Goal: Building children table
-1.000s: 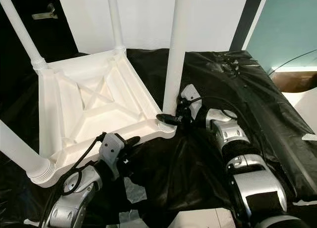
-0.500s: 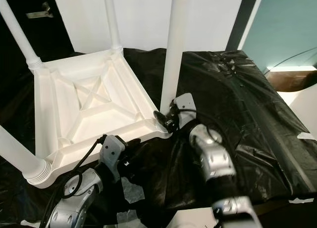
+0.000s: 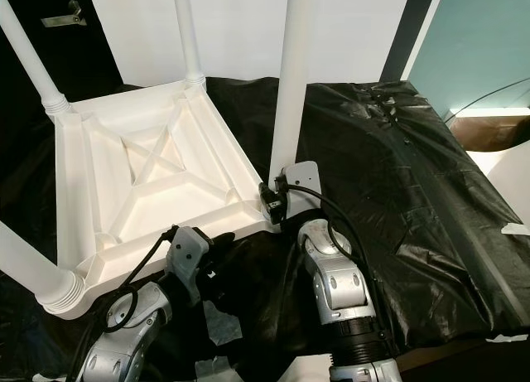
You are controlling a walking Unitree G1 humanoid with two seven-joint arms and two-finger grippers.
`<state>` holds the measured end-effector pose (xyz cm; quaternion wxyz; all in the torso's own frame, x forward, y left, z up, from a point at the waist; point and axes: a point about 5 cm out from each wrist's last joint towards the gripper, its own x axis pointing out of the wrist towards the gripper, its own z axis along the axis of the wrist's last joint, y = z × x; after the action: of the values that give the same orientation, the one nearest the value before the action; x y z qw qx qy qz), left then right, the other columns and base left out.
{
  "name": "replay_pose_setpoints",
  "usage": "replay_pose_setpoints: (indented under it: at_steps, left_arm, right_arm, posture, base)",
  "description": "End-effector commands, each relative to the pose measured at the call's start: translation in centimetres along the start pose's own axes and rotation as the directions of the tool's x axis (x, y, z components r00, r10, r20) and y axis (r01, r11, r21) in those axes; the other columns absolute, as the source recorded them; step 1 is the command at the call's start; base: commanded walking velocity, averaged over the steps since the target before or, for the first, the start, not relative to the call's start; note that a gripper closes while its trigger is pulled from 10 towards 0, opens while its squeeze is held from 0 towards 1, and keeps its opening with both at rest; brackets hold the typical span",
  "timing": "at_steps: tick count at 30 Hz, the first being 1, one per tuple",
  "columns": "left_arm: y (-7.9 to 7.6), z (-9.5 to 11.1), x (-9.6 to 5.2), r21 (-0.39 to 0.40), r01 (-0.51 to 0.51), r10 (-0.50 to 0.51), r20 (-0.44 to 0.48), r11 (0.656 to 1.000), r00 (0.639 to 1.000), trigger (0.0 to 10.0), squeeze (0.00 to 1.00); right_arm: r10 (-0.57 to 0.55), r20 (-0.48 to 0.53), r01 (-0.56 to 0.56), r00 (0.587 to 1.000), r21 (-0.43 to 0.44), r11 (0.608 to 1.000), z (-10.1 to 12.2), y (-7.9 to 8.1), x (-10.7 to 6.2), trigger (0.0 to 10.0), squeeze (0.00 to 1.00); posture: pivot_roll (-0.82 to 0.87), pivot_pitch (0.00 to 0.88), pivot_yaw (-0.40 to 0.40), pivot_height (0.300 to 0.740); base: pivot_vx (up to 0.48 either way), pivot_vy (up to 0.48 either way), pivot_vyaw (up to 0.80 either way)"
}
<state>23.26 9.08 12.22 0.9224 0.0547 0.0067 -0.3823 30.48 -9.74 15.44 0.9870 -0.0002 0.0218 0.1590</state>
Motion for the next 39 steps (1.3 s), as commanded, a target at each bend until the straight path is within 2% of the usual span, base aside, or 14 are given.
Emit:
replay_pose_setpoints:
  at_steps: [1, 7, 14, 15, 17, 20, 21, 22, 24, 34, 35, 36, 37, 39]
  left_arm:
    - [0.5, 0.0, 0.0, 0.002, -0.082, 0.082, -0.008, 0.997, 0.997, 10.0, 0.00]
    - [0.7, 0.1, 0.0, 0.006, -0.087, 0.087, -0.006, 0.996, 0.996, 10.0, 0.00]
    - [0.7, 0.1, -0.1, 0.006, -0.091, 0.091, -0.006, 0.996, 0.996, 10.0, 0.00]
    - [0.7, 0.1, -0.1, 0.007, -0.093, 0.093, -0.006, 0.996, 0.996, 10.0, 0.00]
    - [0.7, 0.1, -0.1, 0.007, -0.093, 0.093, -0.006, 0.996, 0.996, 10.0, 0.00]
    - [0.8, 0.1, 0.0, 0.009, -0.096, 0.096, -0.005, 0.995, 0.995, 10.0, 0.00]
    - [0.9, 0.1, 0.0, 0.012, -0.096, 0.097, -0.005, 0.995, 0.995, 10.0, 0.00]
    - [0.9, 0.1, 0.0, 0.012, -0.096, 0.097, -0.005, 0.995, 0.995, 10.0, 0.00]
    - [1.0, 0.2, 0.1, 0.016, -0.097, 0.098, -0.003, 0.995, 0.995, 10.0, 0.00]
    - [1.1, 0.3, 0.3, 0.033, -0.093, 0.093, -0.002, 0.995, 0.996, 10.0, 0.00]
    - [1.1, 0.2, 0.4, 0.035, -0.087, 0.087, -0.005, 0.996, 0.996, 10.0, 0.00]
    - [1.1, 0.2, 0.4, 0.035, -0.087, 0.087, -0.005, 0.996, 0.996, 10.0, 0.00]
    - [0.9, 0.2, 0.5, 0.036, -0.082, 0.083, -0.007, 0.996, 0.997, 10.0, 0.00]
    - [0.9, 0.2, 0.5, 0.036, -0.082, 0.083, -0.007, 0.996, 0.997, 10.0, 0.00]
  right_arm:
    - [-0.002, -0.036, 0.002, 0.999, 0.019, 1.000, -1.0, -0.6, -0.3, 10.0, 1.00]
    - [0.076, 0.008, -0.076, 0.997, 0.019, 0.997, -0.1, -1.2, -0.3, 10.0, 1.00]
    - [0.209, 0.040, -0.209, 0.977, 0.000, 0.978, 0.3, -2.9, -0.7, 10.0, 1.00]
    - [0.271, 0.036, -0.271, 0.962, -0.004, 0.963, 0.3, -3.5, -0.7, 10.0, 0.00]
    - [0.271, 0.036, -0.271, 0.962, -0.004, 0.963, 0.3, -3.5, -0.7, 10.0, 0.00]
    - [0.407, 0.016, -0.406, 0.913, -0.062, 0.912, 0.4, -4.5, 0.0, 10.0, 0.00]
    - [0.446, 0.007, -0.444, 0.895, -0.073, 0.893, 0.4, -4.6, 0.4, 10.0, 0.00]
    - [0.446, 0.007, -0.444, 0.895, -0.073, 0.893, 0.4, -4.6, 0.4, 10.0, 0.00]
    - [0.519, -0.022, -0.518, 0.855, -0.109, 0.849, 0.5, -4.5, 1.4, 10.0, 0.00]
    - [0.604, -0.115, -0.615, 0.788, -0.191, 0.765, 0.1, -4.0, 3.5, 10.0, 0.00]
    - [0.623, -0.123, -0.634, 0.772, -0.201, 0.746, 0.1, -3.7, 3.8, 8.2, 0.00]
    - [0.623, -0.123, -0.634, 0.772, -0.201, 0.746, 0.1, -3.7, 3.8, 8.2, 0.00]
    - [0.642, -0.129, -0.654, 0.756, -0.210, 0.727, 0.1, -3.4, 4.1, 4.6, 0.00]
    - [0.642, -0.129, -0.654, 0.756, -0.210, 0.727, 0.1, -3.4, 4.1, 4.6, 0.00]
  posture:
    - [0.10, 0.067, -0.035, 0.740]
    - [0.10, 0.067, -0.036, 0.740]
    - [0.10, 0.062, -0.034, 0.740]
    - [0.10, 0.060, -0.034, 0.740]
    - [0.10, 0.060, -0.034, 0.740]
    - [0.11, 0.052, -0.034, 0.740]
    - [0.11, 0.047, -0.033, 0.740]
    - [0.11, 0.047, -0.033, 0.740]
    - [0.11, 0.039, -0.031, 0.740]
    - [0.13, 0.012, -0.033, 0.740]
    - [0.13, 0.010, -0.034, 0.740]
    - [0.13, 0.010, -0.034, 0.740]
    - [0.14, 0.007, -0.035, 0.740]
    - [0.14, 0.007, -0.035, 0.740]
  base:
    - [0.000, 0.000, 0.00]
    - [0.000, 0.000, 0.00]
    - [0.000, 0.000, 0.00]
    - [0.000, 0.000, 0.00]
    - [0.000, 0.000, 0.00]
    - [0.000, 0.000, 0.00]
    - [0.000, 0.000, 0.00]
    - [0.000, 0.000, 0.00]
    - [0.000, 0.000, 0.00]
    - [0.000, 0.000, 0.00]
    - [0.000, 0.000, 0.00]
    - [0.000, 0.000, 0.00]
    - [0.000, 0.000, 0.00]
    - [0.000, 0.000, 0.00]
